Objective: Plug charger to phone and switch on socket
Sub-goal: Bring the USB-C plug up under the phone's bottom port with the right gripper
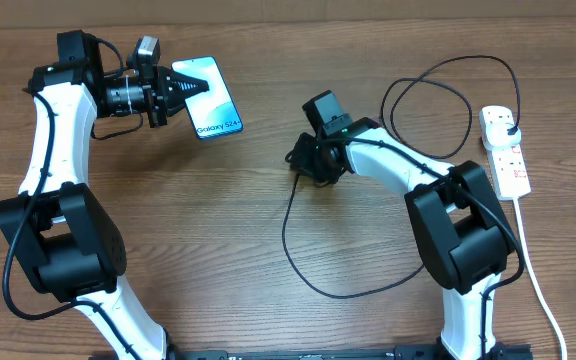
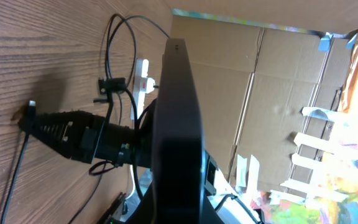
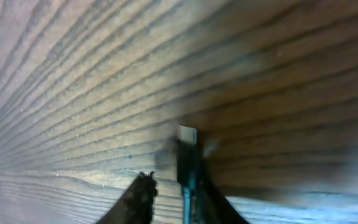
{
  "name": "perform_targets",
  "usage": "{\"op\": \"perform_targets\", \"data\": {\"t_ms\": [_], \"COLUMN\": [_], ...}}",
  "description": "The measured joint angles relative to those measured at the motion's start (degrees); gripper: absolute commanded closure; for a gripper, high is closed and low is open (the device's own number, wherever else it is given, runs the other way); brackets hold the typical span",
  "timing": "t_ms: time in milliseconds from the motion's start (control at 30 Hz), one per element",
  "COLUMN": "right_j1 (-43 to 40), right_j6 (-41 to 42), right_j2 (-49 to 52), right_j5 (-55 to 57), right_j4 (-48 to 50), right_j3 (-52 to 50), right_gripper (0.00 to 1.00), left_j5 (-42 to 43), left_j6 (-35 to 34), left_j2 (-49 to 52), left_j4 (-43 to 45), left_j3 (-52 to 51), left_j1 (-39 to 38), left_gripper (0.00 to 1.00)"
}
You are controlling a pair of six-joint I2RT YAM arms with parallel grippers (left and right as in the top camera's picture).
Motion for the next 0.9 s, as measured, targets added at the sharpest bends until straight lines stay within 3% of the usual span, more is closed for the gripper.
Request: {"op": "perform_targets", "data": {"t_ms": [33, 300, 567, 900], "right_j1": [0.3, 0.7, -0.5, -2.0], "right_j6": [-0.1, -1.0, -16.0, -28.2], "right_j2": [0.1, 0.6, -2.1, -26.8], "right_j5": [0.0, -0.3, -6.5, -13.1], "right_j4": [0.0, -0.3, -3.7, -17.2], "right_j3": [0.0, 0.0, -0.5, -0.6], "right_gripper": [0.96, 0.96, 0.96, 0.96], "left_j5": [0.0, 0.0, -2.8, -1.0], "left_j6": [0.0, 0.0, 1.2, 11.5], "left_j2": [0.0, 0.0, 0.0, 0.0], "left_j4": [0.0, -0.1, -1.7, -7.9], "left_j3": [0.0, 0.0, 0.0, 0.0], "left_j1": [0.0, 0.0, 0.0, -2.2], "left_gripper": [0.96, 0.96, 0.96, 0.96]}}
